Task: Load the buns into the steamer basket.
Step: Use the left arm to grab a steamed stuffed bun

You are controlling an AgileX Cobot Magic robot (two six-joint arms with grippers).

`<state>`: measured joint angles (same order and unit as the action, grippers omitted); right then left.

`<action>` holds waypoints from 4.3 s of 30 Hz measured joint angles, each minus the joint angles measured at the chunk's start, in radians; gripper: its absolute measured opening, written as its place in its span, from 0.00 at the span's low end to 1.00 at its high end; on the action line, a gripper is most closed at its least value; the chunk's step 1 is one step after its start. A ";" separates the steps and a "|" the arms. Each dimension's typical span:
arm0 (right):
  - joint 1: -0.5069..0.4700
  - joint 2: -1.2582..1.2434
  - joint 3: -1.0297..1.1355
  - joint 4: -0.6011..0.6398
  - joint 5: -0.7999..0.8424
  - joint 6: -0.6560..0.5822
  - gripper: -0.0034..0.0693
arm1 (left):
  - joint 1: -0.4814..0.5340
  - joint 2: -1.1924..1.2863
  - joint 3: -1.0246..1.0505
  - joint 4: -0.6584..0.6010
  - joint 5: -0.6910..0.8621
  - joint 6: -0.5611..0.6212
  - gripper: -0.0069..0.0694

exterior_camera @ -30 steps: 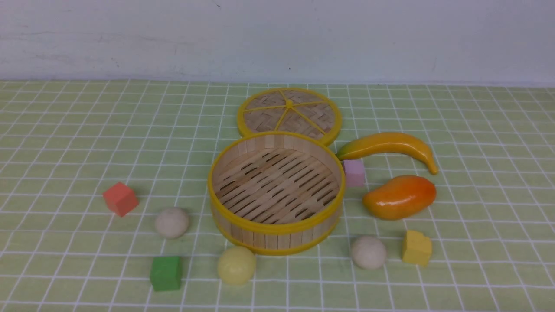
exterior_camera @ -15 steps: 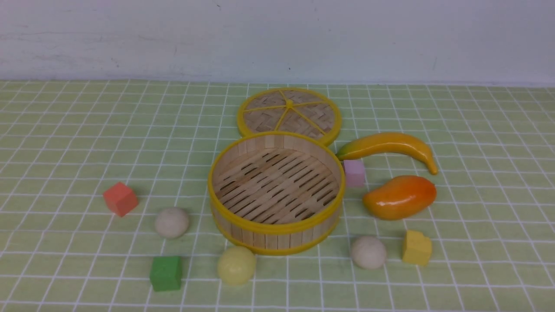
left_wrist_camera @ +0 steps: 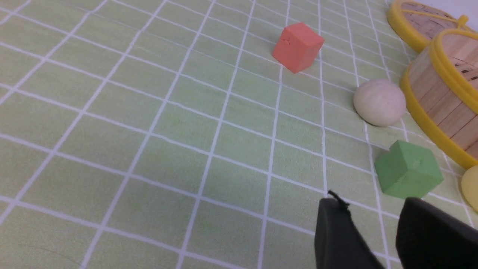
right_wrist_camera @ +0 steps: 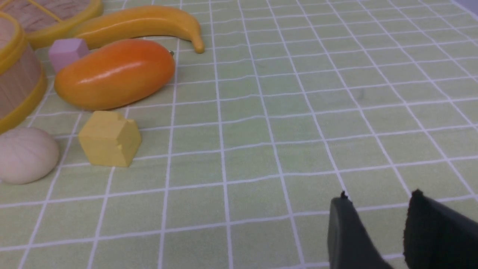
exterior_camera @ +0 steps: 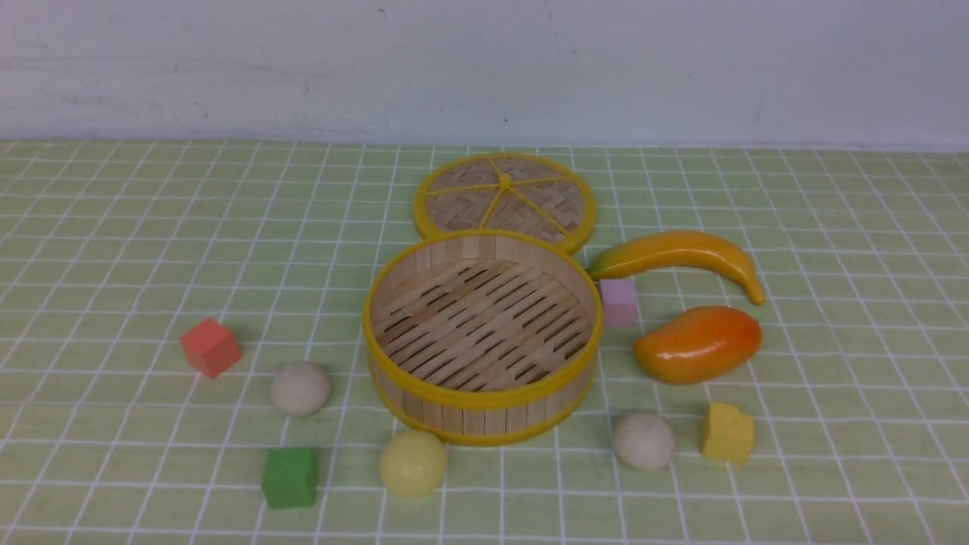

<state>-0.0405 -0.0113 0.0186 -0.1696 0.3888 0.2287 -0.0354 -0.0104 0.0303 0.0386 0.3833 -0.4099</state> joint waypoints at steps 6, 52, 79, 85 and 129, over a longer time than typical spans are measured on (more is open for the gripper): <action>0.000 0.000 0.000 0.000 0.000 0.000 0.38 | 0.000 0.000 0.000 0.012 -0.015 0.000 0.40; 0.000 0.000 0.000 0.000 0.000 0.003 0.38 | 0.000 0.754 -0.777 -0.082 0.212 -0.038 0.40; 0.000 0.000 0.000 0.000 0.000 0.002 0.38 | -0.042 1.707 -1.362 -0.484 0.579 0.442 0.40; 0.000 0.000 0.000 0.001 0.000 0.002 0.38 | -0.192 1.772 -1.472 -0.177 0.621 0.220 0.40; 0.000 0.000 0.000 0.000 0.000 -0.001 0.38 | -0.230 2.011 -1.497 -0.003 0.525 0.081 0.25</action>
<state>-0.0405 -0.0113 0.0186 -0.1697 0.3888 0.2280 -0.2649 2.0004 -1.4667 0.0356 0.9087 -0.3291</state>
